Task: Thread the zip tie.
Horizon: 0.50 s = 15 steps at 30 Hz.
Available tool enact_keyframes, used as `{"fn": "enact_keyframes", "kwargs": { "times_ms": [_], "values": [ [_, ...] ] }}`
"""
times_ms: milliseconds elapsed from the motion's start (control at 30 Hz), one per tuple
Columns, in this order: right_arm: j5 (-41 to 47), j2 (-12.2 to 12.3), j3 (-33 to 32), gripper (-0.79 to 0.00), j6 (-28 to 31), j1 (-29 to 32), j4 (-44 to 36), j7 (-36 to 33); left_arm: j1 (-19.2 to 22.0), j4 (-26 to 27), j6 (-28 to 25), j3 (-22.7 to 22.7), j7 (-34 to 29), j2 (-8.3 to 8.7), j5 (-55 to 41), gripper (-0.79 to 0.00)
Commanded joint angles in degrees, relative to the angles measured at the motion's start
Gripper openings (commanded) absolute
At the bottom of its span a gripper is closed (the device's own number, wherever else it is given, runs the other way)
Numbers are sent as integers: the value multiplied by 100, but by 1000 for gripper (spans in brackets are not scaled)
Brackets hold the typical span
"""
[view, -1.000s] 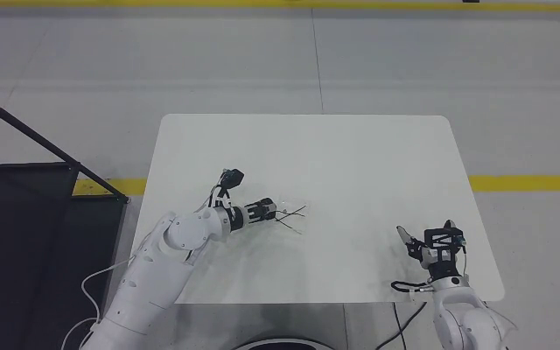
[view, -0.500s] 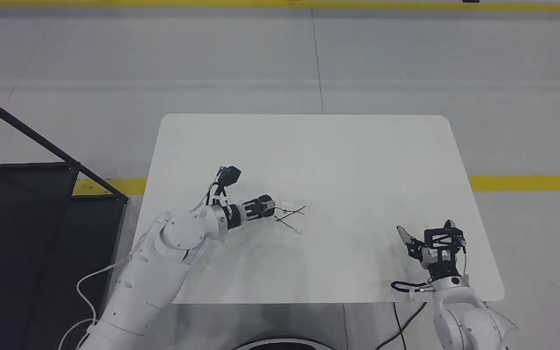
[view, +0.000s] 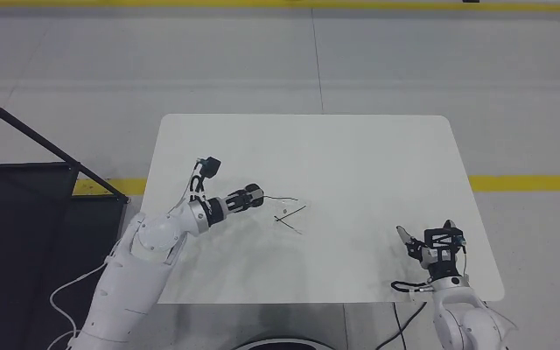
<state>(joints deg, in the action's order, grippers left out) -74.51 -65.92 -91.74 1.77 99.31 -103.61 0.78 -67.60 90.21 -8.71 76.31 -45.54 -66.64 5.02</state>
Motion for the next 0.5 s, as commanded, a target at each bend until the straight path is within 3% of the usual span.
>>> {"fn": "enact_keyframes", "kwargs": {
  "times_ms": [0,100,233,367,467],
  "values": [
    [454,7,-125,0,483,93,-94,147,-60,39,-165,70,-69,20,-89,-785],
    [1261,20,-305,0,1224,270,-224,76,-126,102,-416,124,-173,48,-96,-785],
    [2398,52,-519,0,1942,282,-394,-694,-217,167,-720,200,-273,88,-47,-785],
    [3232,75,-575,0,2269,213,-643,-1333,-298,221,-925,293,-313,121,-132,-785],
    [3232,92,-629,0,2068,185,-899,-1716,-358,241,-1074,385,-341,147,-221,-785]
  ]
}}
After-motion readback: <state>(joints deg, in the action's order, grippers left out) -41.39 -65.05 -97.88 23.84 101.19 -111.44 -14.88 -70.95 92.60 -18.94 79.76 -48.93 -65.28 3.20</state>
